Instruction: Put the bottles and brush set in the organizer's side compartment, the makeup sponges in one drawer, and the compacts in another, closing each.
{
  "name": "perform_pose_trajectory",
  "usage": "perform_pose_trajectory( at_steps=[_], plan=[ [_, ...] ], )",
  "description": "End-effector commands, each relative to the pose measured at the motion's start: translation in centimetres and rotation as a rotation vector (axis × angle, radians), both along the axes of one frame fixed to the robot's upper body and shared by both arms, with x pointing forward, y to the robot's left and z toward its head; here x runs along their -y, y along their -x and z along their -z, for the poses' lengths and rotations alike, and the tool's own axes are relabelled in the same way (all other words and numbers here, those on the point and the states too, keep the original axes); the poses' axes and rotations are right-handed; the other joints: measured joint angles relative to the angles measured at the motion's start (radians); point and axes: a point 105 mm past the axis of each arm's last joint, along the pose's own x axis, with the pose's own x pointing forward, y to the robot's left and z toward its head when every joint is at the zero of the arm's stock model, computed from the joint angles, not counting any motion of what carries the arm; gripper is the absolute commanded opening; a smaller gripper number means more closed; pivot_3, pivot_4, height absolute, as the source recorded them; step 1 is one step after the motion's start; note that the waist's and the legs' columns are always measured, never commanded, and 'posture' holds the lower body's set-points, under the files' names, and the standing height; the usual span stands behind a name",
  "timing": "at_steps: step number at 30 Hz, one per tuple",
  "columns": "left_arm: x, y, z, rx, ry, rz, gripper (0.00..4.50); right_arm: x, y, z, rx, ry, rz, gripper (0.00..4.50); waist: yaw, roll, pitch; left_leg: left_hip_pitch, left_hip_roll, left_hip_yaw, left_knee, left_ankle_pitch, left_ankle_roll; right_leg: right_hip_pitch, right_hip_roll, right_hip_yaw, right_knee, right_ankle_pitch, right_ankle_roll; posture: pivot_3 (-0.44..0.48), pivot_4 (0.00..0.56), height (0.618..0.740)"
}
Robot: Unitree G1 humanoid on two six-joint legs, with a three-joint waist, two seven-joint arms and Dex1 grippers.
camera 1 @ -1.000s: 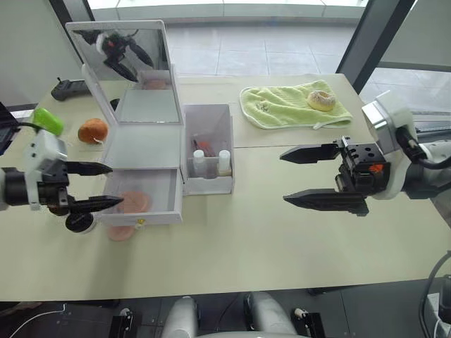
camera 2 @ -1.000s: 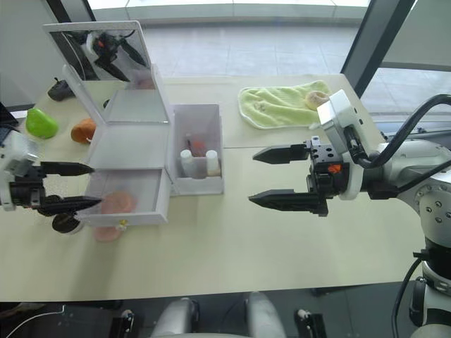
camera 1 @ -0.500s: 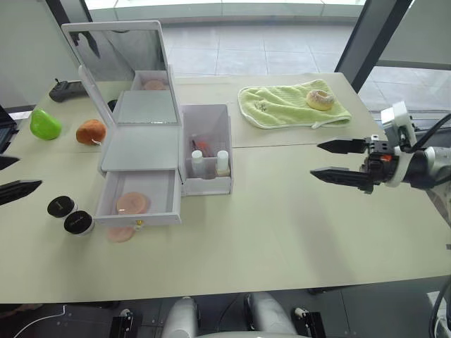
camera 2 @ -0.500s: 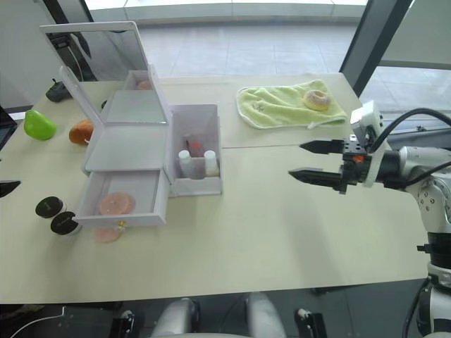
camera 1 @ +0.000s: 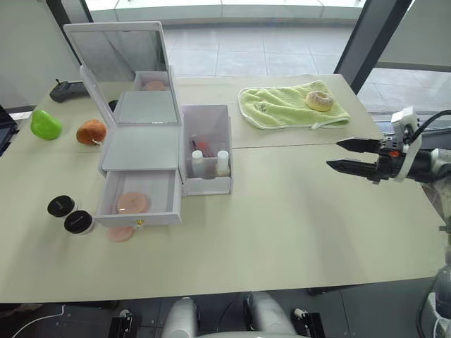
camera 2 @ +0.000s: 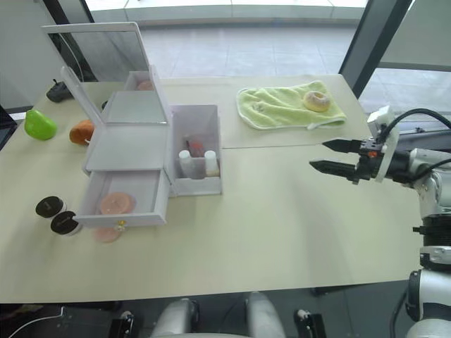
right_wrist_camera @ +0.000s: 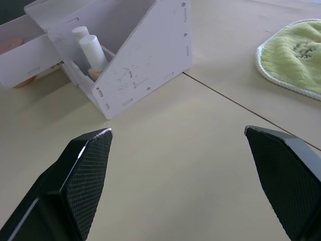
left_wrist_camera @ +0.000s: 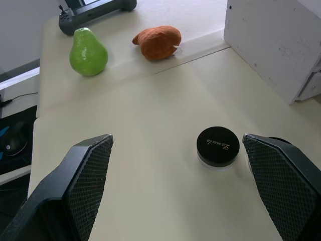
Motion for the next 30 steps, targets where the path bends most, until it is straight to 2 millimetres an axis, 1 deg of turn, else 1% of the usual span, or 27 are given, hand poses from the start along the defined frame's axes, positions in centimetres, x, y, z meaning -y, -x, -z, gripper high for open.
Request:
perform_pose_trajectory(
  at_steps=[1, 4, 7, 8, 10, 11, 14, 16, 17, 18, 20, 21, 24, 27, 30],
  plan=[
    [1.1, 0.5, -0.5, 0.043, 0.000, 0.053, 4.46, -3.5, 1.6, -3.2, 0.009, -0.022, -0.196, 4.50, -0.003, 0.002, 0.000, 0.000, 0.000, 0.000, 0.000, 0.000, 0.000, 0.000, 0.000, 0.000, 0.000, 0.000, 0.000, 0.000, 0.150, 0.740],
    [2.4, 1.8, 0.8, 0.018, -0.017, 0.064, 4.46, -6.8, 3.5, -5.4, 0.010, -0.016, -0.367, 4.50, -0.012, 0.005, 0.000, 0.000, 0.001, 0.002, -0.001, 0.000, 0.000, -0.002, 0.000, 0.002, 0.001, 0.001, -0.001, 0.000, 0.150, 0.740],
    [4.7, 2.7, 1.3, 0.038, -0.001, 0.063, 4.46, -9.1, 4.8, -6.7, -0.012, -0.002, -0.494, 4.50, -0.014, 0.004, 0.000, 0.001, 0.004, 0.001, -0.003, 0.000, 0.000, -0.001, -0.001, 0.000, 0.000, 0.001, -0.001, 0.000, 0.150, 0.740],
    [5.5, 3.2, 1.6, 0.041, 0.003, 0.060, 4.46, -9.9, 5.2, -7.1, -0.021, 0.003, -0.537, 4.50, -0.014, 0.002, -0.001, 0.001, 0.005, 0.001, -0.003, 0.000, 0.000, -0.001, -0.001, 0.000, 0.000, 0.000, -0.001, 0.000, 0.150, 0.740],
    [6.8, 3.9, 2.2, 0.037, 0.015, 0.053, 4.46, -11.2, 5.7, -7.4, -0.021, 0.017, -0.597, 4.50, -0.011, -0.003, -0.002, 0.001, 0.011, 0.002, -0.002, 0.000, 0.000, -0.002, -0.003, -0.001, -0.002, 0.000, -0.004, 0.000, 0.150, 0.740],
    [7.4, 4.2, 2.3, 0.035, 0.025, 0.049, 4.46, -11.6, 5.9, -7.5, -0.019, 0.023, -0.614, 4.50, -0.008, -0.004, -0.003, 0.001, 0.012, 0.003, -0.002, 0.000, -0.001, -0.003, -0.003, -0.003, -0.003, -0.002, -0.009, 0.000, 0.150, 0.740],
    [9.4, 5.2, 2.8, 0.038, 0.054, 0.042, 4.46, -13.1, 6.0, -7.6, 0.005, 0.046, -0.663, 4.50, 0.000, -0.005, -0.003, 0.001, 0.013, 0.006, -0.002, 0.000, -0.001, -0.005, -0.003, -0.004, -0.003, -0.002, -0.010, 0.000, 0.150, 0.740],
    [11.2, 6.3, 3.2, 0.047, 0.084, 0.028, 4.46, -14.2, 6.1, -7.5, 0.017, 0.065, -0.701, 4.50, 0.001, -0.005, -0.003, 0.000, 0.013, 0.011, -0.002, 0.000, -0.001, -0.006, -0.003, -0.002, -0.002, 0.000, -0.013, 0.000, 0.150, 0.740],
    [12.0, 6.8, 3.6, 0.044, 0.098, 0.020, 4.46, -14.4, 6.2, -7.3, 0.015, 0.074, -0.713, 4.50, 0.000, -0.005, -0.003, 0.000, 0.013, 0.013, -0.002, 0.000, -0.001, -0.003, -0.003, -0.001, -0.002, 0.003, -0.013, 0.000, 0.150, 0.740],
    [12.5, 7.1, 3.8, 0.042, 0.107, 0.013, 4.46, -14.6, 6.2, -7.1, 0.013, 0.080, -0.722, 4.50, 0.000, -0.005, -0.003, 0.000, 0.013, 0.014, -0.001, 0.000, -0.001, -0.003, -0.003, -0.001, -0.003, 0.005, -0.011, 0.000, 0.150, 0.740],
    [13.5, 7.3, 4.6, 0.043, 0.144, -0.004, 4.46, -14.6, 6.5, -7.1, -0.005, 0.073, -0.742, 4.50, 0.004, -0.005, -0.003, 0.000, 0.012, 0.015, -0.001, 0.000, -0.001, -0.003, -0.002, -0.001, -0.003, 0.005, -0.011, 0.000, 0.150, 0.740],
    [13.9, 7.4, 5.6, 0.032, 0.166, -0.009, 4.46, -14.7, 6.6, -7.0, -0.006, 0.072, -0.743, 4.50, 0.005, -0.004, -0.003, 0.000, 0.013, 0.015, 0.000, 0.000, 0.000, -0.006, -0.001, -0.002, -0.004, 0.002, -0.013, 0.000, 0.150, 0.740],
    [14.8, 7.5, 7.9, 0.013, 0.188, -0.031, 4.46, -14.6, 6.3, -6.7, 0.006, 0.094, -0.723, 4.50, 0.003, -0.004, -0.005, 0.000, 0.013, 0.016, 0.002, 0.000, -0.001, -0.006, 0.000, -0.002, -0.004, -0.001, -0.010, 0.000, 0.150, 0.740],
    [15.2, 6.8, 9.5, 0.019, 0.166, -0.052, 4.46, -14.3, 6.2, -6.5, 0.008, 0.115, -0.709, 4.50, 0.002, -0.005, -0.006, 0.000, 0.013, 0.017, 0.003, 0.000, -0.001, -0.006, 0.002, 0.000, -0.003, -0.001, -0.010, 0.000, 0.150, 0.740],
    [16.3, 5.7, 11.3, 0.016, 0.134, -0.028, 4.46, -14.3, 6.3, -6.6, 0.015, 0.114, -0.698, 4.50, 0.002, -0.005, -0.006, 0.000, 0.013, 0.017, 0.003, 0.000, -0.001, -0.006, 0.002, 0.000, -0.003, -0.001, -0.010, 0.000, 0.150, 0.740]
  ],
)
